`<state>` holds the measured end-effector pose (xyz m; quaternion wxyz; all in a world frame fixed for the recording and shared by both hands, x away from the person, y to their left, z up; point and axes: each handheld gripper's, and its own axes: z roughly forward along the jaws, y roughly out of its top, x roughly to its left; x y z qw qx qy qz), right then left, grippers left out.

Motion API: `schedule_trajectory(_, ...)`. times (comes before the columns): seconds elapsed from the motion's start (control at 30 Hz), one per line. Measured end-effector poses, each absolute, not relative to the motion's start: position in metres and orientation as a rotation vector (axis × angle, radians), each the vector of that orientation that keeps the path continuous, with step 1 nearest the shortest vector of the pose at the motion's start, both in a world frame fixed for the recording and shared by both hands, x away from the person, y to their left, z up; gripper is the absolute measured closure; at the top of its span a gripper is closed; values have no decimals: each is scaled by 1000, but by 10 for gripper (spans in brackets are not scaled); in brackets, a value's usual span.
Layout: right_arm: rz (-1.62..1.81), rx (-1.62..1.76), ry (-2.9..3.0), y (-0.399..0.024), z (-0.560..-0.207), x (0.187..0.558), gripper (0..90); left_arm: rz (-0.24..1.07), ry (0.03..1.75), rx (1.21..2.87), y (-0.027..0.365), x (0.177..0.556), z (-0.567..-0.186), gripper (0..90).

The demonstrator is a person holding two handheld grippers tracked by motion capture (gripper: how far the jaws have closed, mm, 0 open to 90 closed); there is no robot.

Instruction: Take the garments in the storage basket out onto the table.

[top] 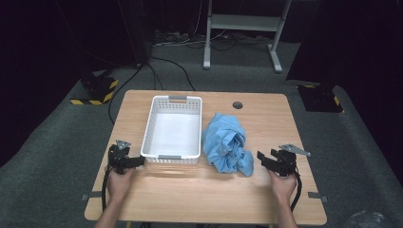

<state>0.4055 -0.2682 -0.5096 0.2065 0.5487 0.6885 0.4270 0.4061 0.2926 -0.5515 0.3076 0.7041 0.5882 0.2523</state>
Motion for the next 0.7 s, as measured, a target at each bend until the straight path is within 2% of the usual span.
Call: schedule_trajectory(0.7,1073,1566,1936,-260,-529,416,320,667,1556,1862,293,406,-552,82)
